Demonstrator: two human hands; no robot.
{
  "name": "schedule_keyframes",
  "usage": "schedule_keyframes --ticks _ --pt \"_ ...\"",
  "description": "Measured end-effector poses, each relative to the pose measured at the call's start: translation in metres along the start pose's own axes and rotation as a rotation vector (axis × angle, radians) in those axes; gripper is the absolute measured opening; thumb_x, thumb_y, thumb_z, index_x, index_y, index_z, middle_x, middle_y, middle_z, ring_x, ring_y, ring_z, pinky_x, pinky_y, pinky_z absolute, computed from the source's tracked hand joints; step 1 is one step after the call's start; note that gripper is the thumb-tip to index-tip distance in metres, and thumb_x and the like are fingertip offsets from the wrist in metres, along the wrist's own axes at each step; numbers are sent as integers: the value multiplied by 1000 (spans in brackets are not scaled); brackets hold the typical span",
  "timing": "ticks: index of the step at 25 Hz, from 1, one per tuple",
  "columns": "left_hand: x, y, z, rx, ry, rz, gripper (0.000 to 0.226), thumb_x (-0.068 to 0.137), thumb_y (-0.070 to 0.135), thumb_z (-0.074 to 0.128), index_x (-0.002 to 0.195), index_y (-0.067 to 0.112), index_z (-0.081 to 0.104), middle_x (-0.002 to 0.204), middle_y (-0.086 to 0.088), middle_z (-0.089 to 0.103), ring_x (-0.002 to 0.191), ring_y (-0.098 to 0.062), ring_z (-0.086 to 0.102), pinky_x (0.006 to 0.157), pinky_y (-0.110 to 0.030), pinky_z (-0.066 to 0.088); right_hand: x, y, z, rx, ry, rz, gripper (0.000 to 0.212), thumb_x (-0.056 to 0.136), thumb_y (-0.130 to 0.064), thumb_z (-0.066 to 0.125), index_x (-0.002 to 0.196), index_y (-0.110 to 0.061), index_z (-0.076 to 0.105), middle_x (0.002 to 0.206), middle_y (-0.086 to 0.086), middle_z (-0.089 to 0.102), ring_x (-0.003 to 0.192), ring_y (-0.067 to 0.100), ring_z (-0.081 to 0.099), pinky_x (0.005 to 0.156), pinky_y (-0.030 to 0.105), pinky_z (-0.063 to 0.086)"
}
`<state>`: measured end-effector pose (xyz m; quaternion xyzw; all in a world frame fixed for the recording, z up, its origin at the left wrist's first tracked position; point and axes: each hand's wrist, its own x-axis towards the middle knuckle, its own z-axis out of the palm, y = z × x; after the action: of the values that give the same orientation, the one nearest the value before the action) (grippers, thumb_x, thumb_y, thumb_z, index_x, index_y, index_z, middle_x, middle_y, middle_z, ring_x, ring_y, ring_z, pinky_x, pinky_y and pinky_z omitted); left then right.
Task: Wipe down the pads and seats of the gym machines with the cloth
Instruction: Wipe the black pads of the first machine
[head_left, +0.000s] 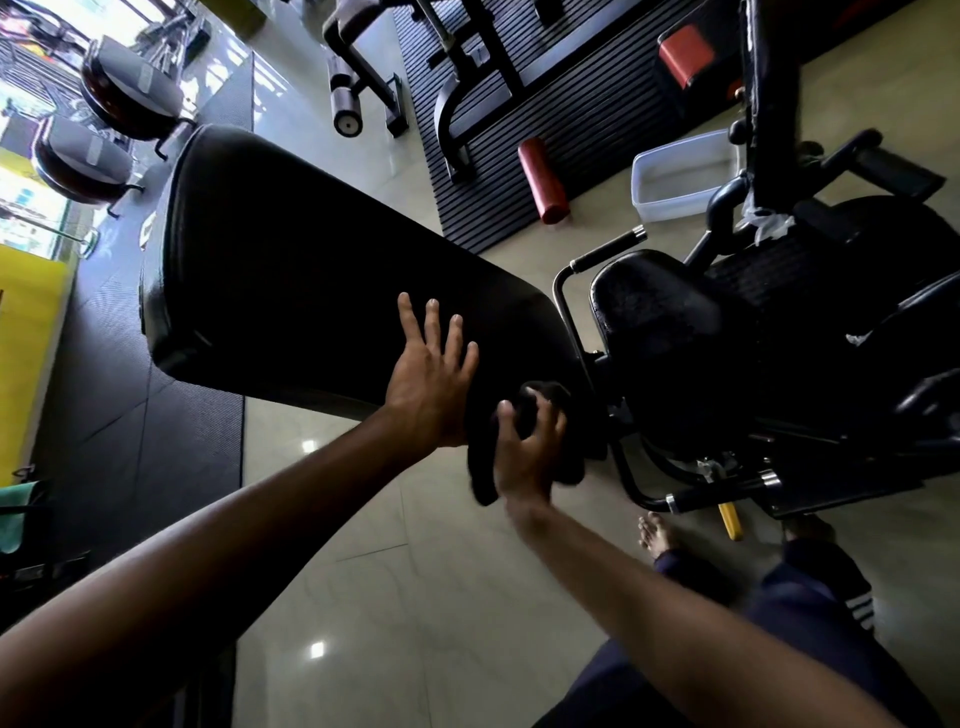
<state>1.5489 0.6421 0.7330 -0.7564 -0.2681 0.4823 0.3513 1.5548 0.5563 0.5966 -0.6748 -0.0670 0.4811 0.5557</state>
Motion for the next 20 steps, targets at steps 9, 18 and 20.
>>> schedule_keyframes --ticks 9,18,20 --pt "0 2 6 -11 10 -11 117 76 94 30 160 19 1 166 -21 -3 149 -52 -4 110 -79 -2 27 -4 12 330 426 422 49 93 -21 63 140 -12 54 142 14 48 123 30 55 89 21 41" --pt "-3 3 7 -84 41 -8 104 83 88 26 160 21 6 166 -19 1 150 -50 -3 113 -76 -4 18 -9 20 269 247 325 51 89 -43 65 136 -26 56 127 -3 50 107 19 56 93 35 51" --pt "-2 2 6 -88 38 -8 106 81 89 32 160 22 7 167 -19 2 150 -49 -2 112 -76 -4 28 4 14 157 257 233 50 85 -45 64 130 -23 62 125 2 58 109 23 59 97 37 50"
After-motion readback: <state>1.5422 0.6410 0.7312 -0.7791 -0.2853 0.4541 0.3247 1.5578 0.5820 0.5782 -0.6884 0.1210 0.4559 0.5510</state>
